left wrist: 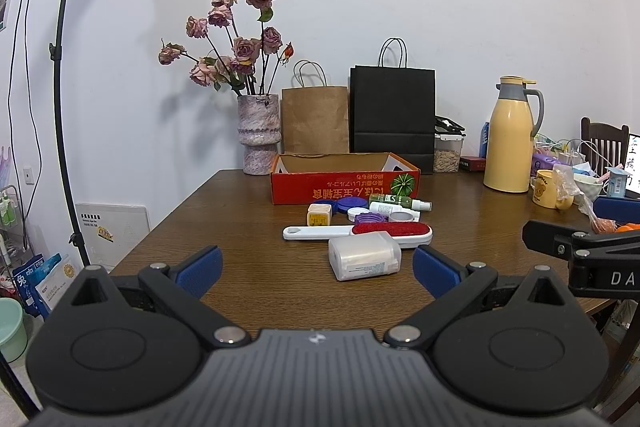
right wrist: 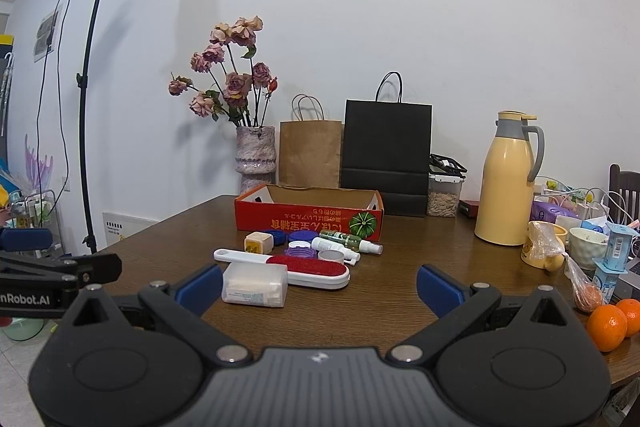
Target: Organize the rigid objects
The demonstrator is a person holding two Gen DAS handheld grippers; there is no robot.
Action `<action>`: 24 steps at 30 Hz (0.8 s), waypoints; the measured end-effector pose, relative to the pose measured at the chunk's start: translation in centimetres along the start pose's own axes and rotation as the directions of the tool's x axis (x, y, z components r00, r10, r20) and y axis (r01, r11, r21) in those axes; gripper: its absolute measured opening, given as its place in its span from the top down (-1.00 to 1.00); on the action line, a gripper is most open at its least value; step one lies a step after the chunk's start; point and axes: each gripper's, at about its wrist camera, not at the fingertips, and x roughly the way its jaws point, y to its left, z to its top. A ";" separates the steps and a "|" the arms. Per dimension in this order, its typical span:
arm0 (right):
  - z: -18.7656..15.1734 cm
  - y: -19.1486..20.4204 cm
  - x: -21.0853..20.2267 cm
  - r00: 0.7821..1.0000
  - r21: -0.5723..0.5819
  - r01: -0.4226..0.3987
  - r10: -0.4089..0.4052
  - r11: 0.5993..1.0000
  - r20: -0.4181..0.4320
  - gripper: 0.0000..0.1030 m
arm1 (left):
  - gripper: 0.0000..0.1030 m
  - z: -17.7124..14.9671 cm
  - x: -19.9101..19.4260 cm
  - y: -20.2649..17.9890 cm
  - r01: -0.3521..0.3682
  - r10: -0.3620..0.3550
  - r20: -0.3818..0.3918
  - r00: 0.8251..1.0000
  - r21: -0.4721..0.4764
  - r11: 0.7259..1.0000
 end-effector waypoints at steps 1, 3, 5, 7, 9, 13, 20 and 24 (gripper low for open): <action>0.0 0.0 0.0 1.000 0.000 0.000 0.000 1.000 0.000 -1.00 | -1.00 0.0 0.0 0.0 0.000 0.000 0.000 1.000 0.000 1.000; 0.0 0.0 0.0 1.000 0.000 0.000 0.000 1.000 0.000 -1.00 | -1.00 0.0 0.0 0.0 0.000 0.000 0.000 1.000 0.000 1.000; 0.0 0.0 0.0 1.000 0.000 0.000 0.000 1.000 0.000 -1.00 | -1.00 0.0 0.0 0.0 0.000 0.000 0.001 1.000 0.000 1.000; 0.0 0.0 0.0 1.000 0.000 0.000 0.000 1.000 0.000 -1.00 | -1.00 0.0 0.0 0.0 0.000 0.000 0.001 1.000 0.000 1.000; 0.0 0.0 0.0 1.000 0.000 0.000 0.000 1.000 0.000 -1.00 | -1.00 0.0 0.0 0.0 0.000 0.000 0.000 1.000 0.000 1.000; 0.0 0.0 0.0 1.000 -0.001 0.000 0.000 1.000 0.000 -1.00 | -1.00 0.0 0.0 0.0 0.000 0.000 0.000 1.000 -0.002 1.000; 0.3 -0.3 0.4 1.000 -0.008 0.008 -0.009 1.000 -0.012 -1.00 | -1.00 0.2 0.6 -0.2 0.003 -0.003 -0.016 1.000 -0.013 1.000; 0.6 -0.7 0.8 1.000 -0.010 0.014 -0.014 1.000 -0.014 -1.00 | -1.00 0.4 1.1 -0.5 0.006 -0.006 -0.024 1.000 -0.014 1.000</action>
